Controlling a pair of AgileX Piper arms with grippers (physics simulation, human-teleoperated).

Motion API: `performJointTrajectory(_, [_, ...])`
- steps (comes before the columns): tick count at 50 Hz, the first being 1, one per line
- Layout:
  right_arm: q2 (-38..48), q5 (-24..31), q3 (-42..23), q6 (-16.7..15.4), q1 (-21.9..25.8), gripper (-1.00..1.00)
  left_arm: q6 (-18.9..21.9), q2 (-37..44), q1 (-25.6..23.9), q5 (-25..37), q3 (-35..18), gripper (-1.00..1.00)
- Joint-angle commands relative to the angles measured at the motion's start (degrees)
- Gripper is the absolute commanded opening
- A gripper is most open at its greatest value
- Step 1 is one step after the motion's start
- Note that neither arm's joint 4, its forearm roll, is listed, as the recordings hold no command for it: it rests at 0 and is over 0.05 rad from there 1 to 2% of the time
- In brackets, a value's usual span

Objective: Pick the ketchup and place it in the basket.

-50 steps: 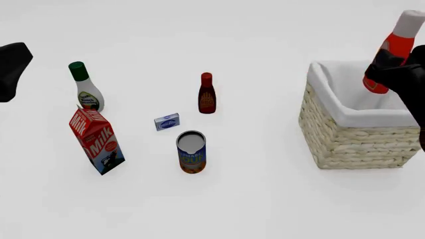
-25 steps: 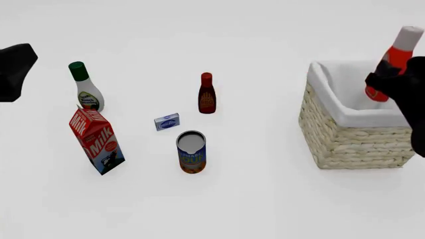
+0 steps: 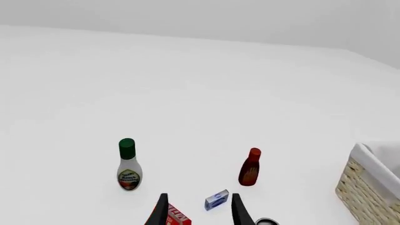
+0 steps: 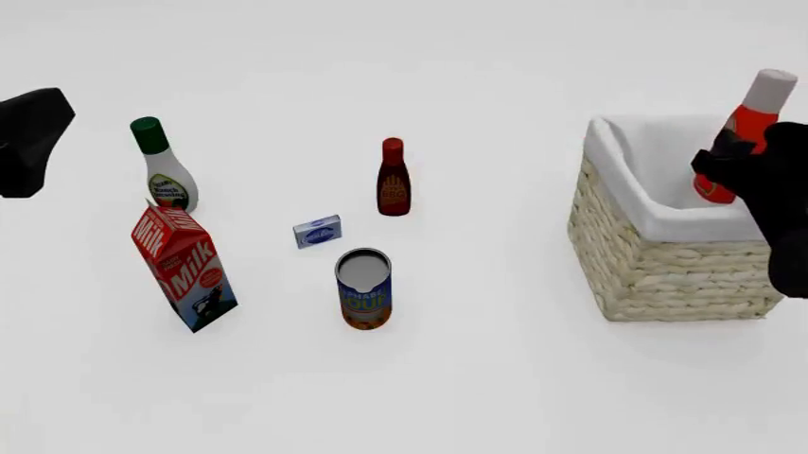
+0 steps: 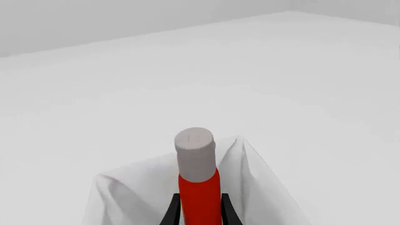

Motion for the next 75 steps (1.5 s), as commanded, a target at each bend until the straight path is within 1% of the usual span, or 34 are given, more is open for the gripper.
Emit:
performJointTrajectory(1, [4.1,-1.0,-0.4,0.9,-0.8,-1.0,-0.1,-0.2,0.2,0.0,0.2,1.0])
performJointTrajectory(7, [4.3,-0.7,-0.6,0.8,-0.7,-1.0,-0.1,-0.4,0.3,0.1,0.2,1.0])
performJointTrajectory(8, [4.3,-0.6,-0.7,0.8,-0.7,1.0,-0.1,-0.4,0.3,0.1,0.2,1.0])
performJointTrajectory(16, [3.3,0.0,-0.5,0.3,-0.4,1.0,-0.4,-0.7,0.4,0.2,0.3,1.0])
performJointTrajectory(26, [-1.7,2.0,0.5,-0.4,0.8,1.0,-0.5,-1.0,0.2,0.3,0.3,1.0])
performJointTrajectory(32, [-7.8,4.2,1.6,-1.0,2.8,1.0,-0.5,-1.0,0.2,0.5,0.1,1.0])
performJointTrajectory(33, [-9.2,4.8,1.8,-0.7,3.3,1.0,-0.5,-1.0,0.2,0.5,0.1,1.0])
performJointTrajectory(35, [-9.8,5.1,1.9,-1.0,3.5,1.0,-0.6,-1.0,0.1,0.4,0.1,1.0])
performJointTrajectory(42, [-16.7,9.1,2.3,-1.4,5.6,1.0,-0.8,-1.1,0.0,0.5,-0.1,1.0])
performJointTrajectory(44, [-17.8,9.6,2.5,-1.9,6.0,1.0,-0.8,-1.1,0.0,0.5,-0.1,1.0])
performJointTrajectory(45, [-18.7,10.1,2.7,-3.1,6.4,1.0,-0.8,-1.2,0.0,0.6,-0.2,1.0])
performJointTrajectory(47, [-19.1,10.3,2.7,-3.3,6.4,1.0,-0.9,-1.2,0.0,0.6,-0.2,1.0])
performJointTrajectory(48, [-20.0,10.9,2.8,-2.9,6.8,1.0,-0.9,-1.3,0.0,0.7,-0.3,1.0])
performJointTrajectory(63, [-29.9,15.8,6.2,-3.6,10.6,1.0,-1.5,-2.0,-0.2,0.7,0.2,1.0])
performJointTrajectory(70, [-34.6,18.4,7.6,-3.4,12.4,1.0,-1.7,-2.2,-0.1,0.5,0.6,1.0])
performJointTrajectory(74, [-37.4,20.3,8.3,-2.8,13.1,1.0,-1.9,-2.4,-0.1,0.3,1.0,1.0])
performJointTrajectory(75, [-38.9,21.0,8.5,-2.2,13.1,1.0,-2.0,-2.4,-0.1,0.3,1.0,1.0])
